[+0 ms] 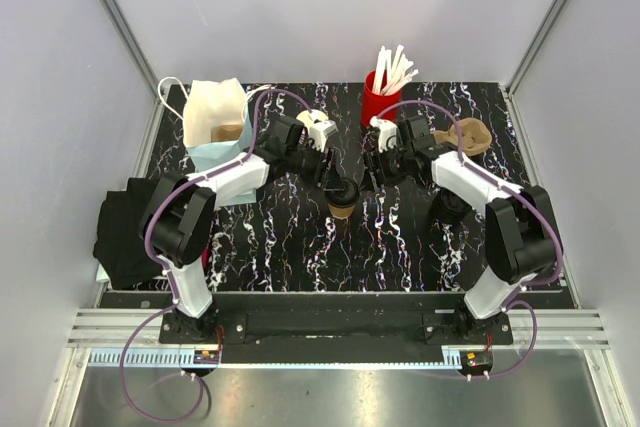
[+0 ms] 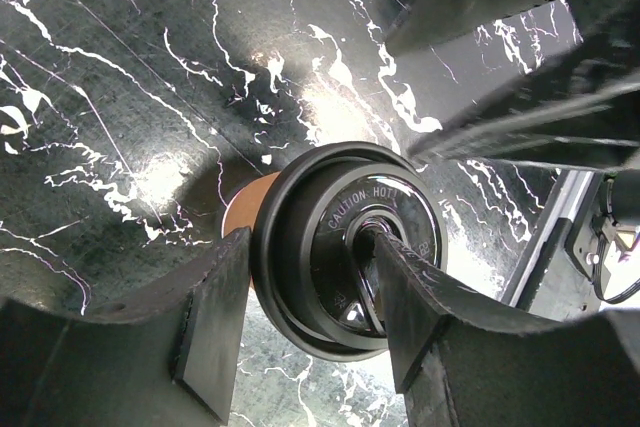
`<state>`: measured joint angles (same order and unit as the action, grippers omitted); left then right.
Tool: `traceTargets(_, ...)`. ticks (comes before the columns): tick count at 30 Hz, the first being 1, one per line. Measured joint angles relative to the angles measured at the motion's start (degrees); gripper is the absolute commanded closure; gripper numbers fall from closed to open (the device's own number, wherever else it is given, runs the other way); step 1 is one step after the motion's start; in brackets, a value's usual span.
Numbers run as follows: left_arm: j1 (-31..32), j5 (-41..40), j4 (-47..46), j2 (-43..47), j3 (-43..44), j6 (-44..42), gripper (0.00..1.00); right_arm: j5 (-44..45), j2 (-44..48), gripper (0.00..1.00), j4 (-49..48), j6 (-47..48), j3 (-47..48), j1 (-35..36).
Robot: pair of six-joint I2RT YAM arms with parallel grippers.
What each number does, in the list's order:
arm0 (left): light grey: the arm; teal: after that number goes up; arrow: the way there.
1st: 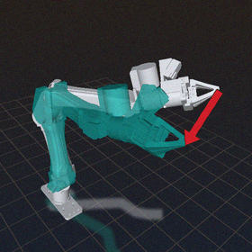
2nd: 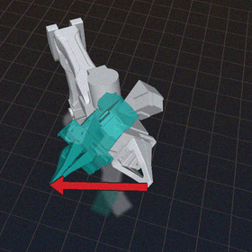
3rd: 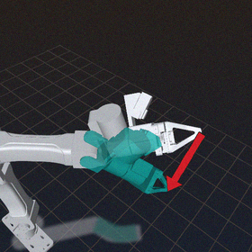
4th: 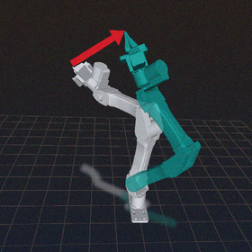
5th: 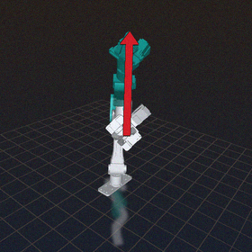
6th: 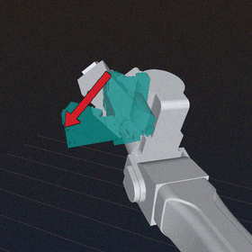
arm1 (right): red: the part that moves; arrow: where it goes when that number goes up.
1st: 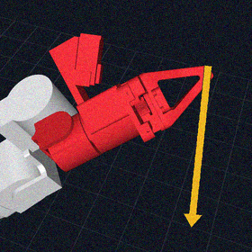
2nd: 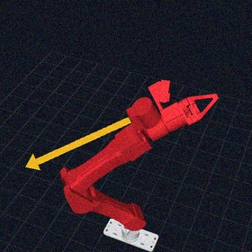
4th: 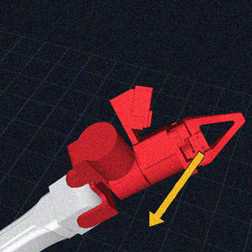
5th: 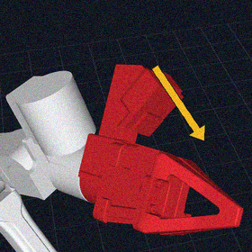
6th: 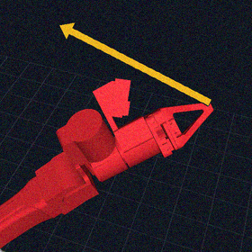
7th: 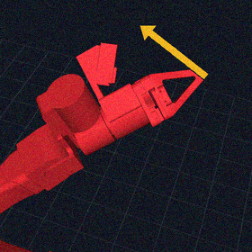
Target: Pack the takeout coffee
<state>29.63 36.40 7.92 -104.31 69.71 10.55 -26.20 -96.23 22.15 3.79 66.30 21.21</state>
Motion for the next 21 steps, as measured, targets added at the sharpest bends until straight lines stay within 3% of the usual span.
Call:
traceTargets(12, -0.24, -0.04, 0.13, 0.00, 0.00, 0.50, 0.45, -12.44, 2.03, 0.43, -3.91, -8.87, -4.81, 0.07)
traceTargets(21, -0.24, -0.26, 0.15, 0.00, 0.00, 1.20, 0.45, -17.59, 1.66, 0.41, -5.38, -9.68, -6.36, 0.00)
